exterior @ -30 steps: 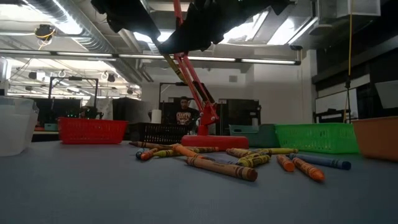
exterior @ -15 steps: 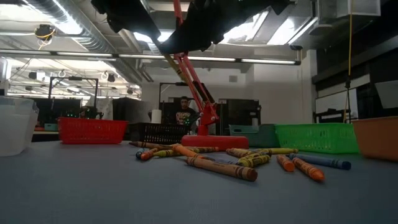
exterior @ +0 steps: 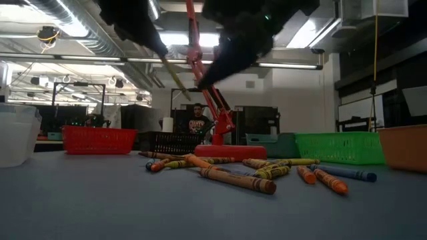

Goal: Sort crayons
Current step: Put the yellow crayon into the top left black bin

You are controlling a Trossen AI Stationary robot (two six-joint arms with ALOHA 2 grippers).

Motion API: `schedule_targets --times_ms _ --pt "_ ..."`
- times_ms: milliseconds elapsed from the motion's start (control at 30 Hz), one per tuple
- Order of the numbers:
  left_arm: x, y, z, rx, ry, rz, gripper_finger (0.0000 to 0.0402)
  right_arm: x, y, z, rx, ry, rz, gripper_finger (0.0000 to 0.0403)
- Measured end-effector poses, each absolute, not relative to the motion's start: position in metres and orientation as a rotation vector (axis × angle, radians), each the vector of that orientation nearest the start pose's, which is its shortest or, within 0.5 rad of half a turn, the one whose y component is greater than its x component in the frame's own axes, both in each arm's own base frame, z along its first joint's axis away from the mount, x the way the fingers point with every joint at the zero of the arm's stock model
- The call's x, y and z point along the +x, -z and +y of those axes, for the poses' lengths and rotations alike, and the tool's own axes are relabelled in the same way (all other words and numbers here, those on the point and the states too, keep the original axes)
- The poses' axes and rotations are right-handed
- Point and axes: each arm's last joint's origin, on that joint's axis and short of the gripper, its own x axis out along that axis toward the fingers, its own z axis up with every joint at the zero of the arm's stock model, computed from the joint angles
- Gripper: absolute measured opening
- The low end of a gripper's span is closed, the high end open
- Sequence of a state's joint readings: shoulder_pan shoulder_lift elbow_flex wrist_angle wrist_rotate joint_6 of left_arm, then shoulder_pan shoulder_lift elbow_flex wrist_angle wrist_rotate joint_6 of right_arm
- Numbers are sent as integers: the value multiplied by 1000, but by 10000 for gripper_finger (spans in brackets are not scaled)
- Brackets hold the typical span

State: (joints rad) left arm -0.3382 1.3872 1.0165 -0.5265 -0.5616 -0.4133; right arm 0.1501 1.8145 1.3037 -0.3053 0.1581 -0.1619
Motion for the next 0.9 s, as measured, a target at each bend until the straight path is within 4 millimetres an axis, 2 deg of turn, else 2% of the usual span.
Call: schedule_targets --times_ms 267,700,900 --pt "269 -252 -39 15 -509 847 4 375 -208 52 -254 -47 976 138" --pt "268 -253 37 66 -772 897 5 370 -200 51 -231 -34 1021 138" --pt "262 -253 70 24 -857 924 5 370 -200 51 -231 -35 1023 138"
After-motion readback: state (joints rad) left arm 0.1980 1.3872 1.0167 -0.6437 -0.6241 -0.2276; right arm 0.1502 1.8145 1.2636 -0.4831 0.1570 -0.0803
